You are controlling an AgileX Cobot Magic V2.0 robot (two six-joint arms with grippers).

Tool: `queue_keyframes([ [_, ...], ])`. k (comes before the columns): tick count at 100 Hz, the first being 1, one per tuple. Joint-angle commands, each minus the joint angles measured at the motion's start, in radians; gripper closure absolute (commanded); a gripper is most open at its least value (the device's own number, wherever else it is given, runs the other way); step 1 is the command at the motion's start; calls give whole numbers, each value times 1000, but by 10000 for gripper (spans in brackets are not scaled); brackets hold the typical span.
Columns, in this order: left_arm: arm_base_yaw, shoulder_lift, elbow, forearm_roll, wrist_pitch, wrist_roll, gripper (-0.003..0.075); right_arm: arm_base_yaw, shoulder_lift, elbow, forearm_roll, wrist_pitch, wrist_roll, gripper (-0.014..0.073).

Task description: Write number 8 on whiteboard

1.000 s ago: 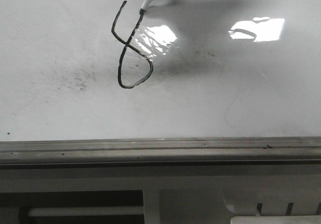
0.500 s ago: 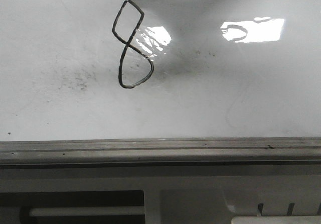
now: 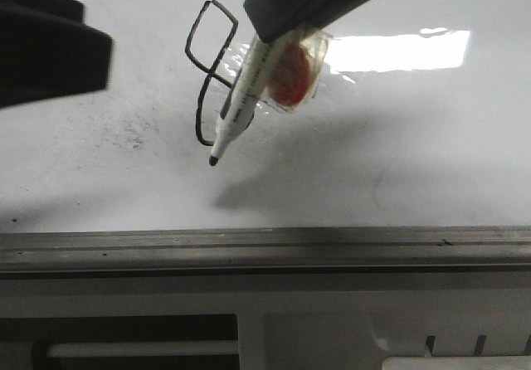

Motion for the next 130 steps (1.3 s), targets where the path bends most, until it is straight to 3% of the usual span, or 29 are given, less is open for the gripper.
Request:
queue_keyframes([
  [1, -5, 87, -24, -4, -194, -12, 436, 1, -22, -26, 9, -54, 18, 645],
  [18, -5, 232, -43, -2, -317, -10, 436, 2, -22, -26, 45, -39, 28, 645],
  [55, -5, 336, -66, -2, -384, -8, 442, 8, -22, -26, 114, -12, 28, 645],
  [69, -5, 338, -66, -7, -382, -12, 540, 26, -22, -26, 129, -10, 28, 645],
  [86, -5, 338, -66, -7, -378, -12, 733, 37, -22, -26, 129, -10, 28, 645],
  [99, -5, 338, -66, -7, -378, -12, 741, 37, -22, -26, 129, -23, 28, 641],
  [106, -5, 338, -66, -7, -378, -13, 741, 37, -22, -26, 120, -23, 28, 587],
  [120, -5, 321, -66, -10, -350, -13, 741, 31, -22, -26, 118, -27, 28, 333],
  [130, -5, 266, -66, -139, -245, -13, 741, 21, -22, -26, 112, -32, 28, 246],
])
